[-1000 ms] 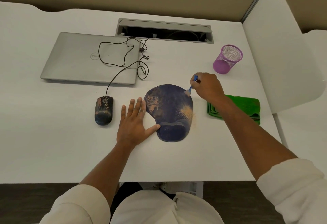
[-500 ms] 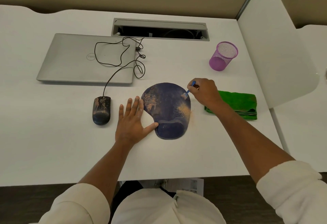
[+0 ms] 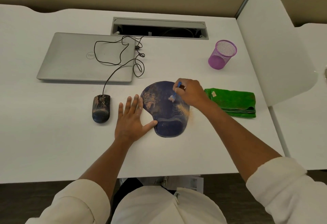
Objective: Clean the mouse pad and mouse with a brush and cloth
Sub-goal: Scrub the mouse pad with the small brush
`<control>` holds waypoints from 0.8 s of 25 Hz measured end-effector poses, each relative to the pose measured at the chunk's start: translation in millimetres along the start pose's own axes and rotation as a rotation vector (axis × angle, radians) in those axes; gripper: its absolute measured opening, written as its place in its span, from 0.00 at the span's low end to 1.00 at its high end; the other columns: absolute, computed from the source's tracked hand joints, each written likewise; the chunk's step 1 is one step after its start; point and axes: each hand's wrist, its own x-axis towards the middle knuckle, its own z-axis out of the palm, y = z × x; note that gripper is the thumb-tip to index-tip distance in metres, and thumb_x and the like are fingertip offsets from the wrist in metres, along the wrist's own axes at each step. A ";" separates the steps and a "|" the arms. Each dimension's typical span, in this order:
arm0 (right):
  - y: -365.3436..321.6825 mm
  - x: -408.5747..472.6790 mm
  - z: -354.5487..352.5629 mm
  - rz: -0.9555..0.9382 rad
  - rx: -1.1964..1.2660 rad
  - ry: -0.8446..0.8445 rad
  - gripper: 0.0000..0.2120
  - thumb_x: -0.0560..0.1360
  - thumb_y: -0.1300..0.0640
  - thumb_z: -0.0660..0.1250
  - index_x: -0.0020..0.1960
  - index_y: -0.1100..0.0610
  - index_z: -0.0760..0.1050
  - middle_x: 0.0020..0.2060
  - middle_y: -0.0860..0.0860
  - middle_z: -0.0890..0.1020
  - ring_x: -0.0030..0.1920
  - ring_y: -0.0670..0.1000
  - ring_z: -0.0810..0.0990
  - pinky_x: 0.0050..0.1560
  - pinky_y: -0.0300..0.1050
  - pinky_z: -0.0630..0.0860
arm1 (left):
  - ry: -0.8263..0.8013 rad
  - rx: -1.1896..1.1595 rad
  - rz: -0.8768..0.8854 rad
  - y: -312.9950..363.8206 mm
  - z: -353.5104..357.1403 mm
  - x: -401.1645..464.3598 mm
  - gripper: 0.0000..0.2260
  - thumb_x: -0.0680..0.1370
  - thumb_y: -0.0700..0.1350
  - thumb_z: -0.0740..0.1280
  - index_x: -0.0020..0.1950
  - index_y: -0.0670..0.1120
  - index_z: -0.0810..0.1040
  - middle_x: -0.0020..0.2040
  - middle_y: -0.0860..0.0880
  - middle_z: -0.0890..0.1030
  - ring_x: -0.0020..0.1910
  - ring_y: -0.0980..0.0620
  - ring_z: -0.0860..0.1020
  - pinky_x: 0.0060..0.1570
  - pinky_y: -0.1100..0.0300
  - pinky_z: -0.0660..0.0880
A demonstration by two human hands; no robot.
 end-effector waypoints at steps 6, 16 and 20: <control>11.6 -9.9 -17.2 0.123 -0.408 -0.190 0.04 0.72 0.59 0.68 0.43 0.51 0.78 0.41 0.52 0.82 0.40 0.53 0.79 0.36 0.44 0.72 | -0.021 0.025 -0.003 1.3 -0.2 -0.3 0.49 0.73 0.80 0.45 0.84 0.49 0.43 0.84 0.49 0.43 0.82 0.47 0.38 0.80 0.42 0.41; 17.1 -9.4 -7.1 0.119 -0.253 -0.126 0.05 0.73 0.59 0.67 0.44 0.51 0.80 0.41 0.50 0.83 0.39 0.50 0.79 0.39 0.44 0.75 | -0.010 0.032 -0.007 0.7 -1.7 0.0 0.49 0.73 0.80 0.44 0.84 0.49 0.45 0.84 0.49 0.44 0.83 0.48 0.39 0.80 0.42 0.42; 21.3 -9.5 -20.4 0.097 -0.261 -0.087 0.04 0.73 0.57 0.68 0.44 0.50 0.82 0.40 0.49 0.84 0.40 0.50 0.80 0.43 0.47 0.78 | -0.016 0.031 -0.008 0.8 -1.5 0.1 0.49 0.73 0.80 0.44 0.84 0.49 0.44 0.84 0.49 0.44 0.82 0.47 0.39 0.80 0.42 0.42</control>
